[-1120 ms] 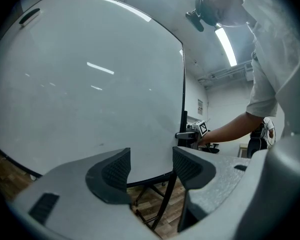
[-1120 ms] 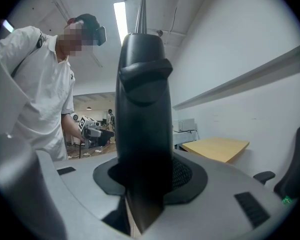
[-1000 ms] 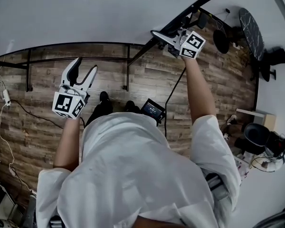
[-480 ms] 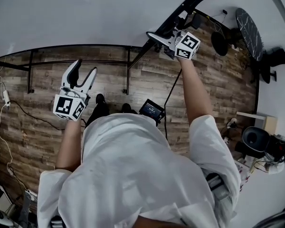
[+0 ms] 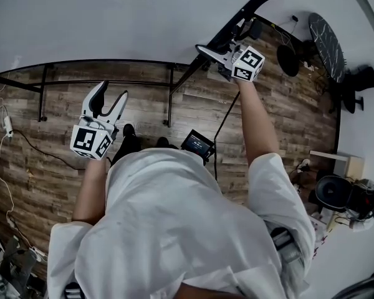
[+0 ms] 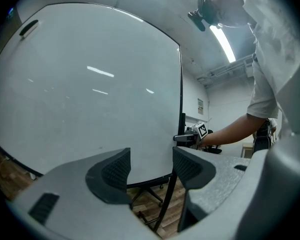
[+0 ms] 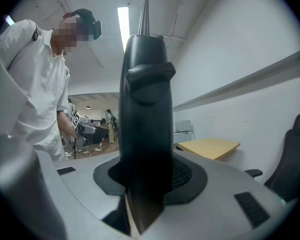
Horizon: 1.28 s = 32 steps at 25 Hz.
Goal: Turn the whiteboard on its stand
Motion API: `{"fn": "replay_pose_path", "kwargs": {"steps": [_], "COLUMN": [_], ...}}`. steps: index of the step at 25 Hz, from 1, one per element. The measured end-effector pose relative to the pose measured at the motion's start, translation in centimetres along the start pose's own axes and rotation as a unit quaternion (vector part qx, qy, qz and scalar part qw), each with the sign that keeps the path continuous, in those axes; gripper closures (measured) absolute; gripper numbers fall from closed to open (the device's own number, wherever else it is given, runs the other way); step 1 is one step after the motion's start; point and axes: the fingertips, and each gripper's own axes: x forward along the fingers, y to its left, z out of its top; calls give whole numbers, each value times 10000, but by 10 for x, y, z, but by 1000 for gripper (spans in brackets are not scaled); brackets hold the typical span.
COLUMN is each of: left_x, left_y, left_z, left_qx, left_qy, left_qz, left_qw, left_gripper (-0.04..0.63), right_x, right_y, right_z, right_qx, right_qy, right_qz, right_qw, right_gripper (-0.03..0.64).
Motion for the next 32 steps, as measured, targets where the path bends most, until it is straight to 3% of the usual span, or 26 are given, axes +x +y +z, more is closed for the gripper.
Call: {"fn": "replay_pose_path", "kwargs": {"steps": [23,32], "left_x": [48,42], "left_y": [-80,-72], "left_z": [3,-7], "left_qx": [67,-6], "left_qy": [12,4], "left_qz": [-69,8], "left_qw": [10000,10000], "left_gripper": [325,325], "right_x": [-93,-87], "right_y": [-8,-4], "right_z": [-7,-12], "right_qx": [-58,-98], "right_qy": [-60,28], "right_qz": [23,47], "right_qw": [10000,9999], "right_gripper": [466,466]}}
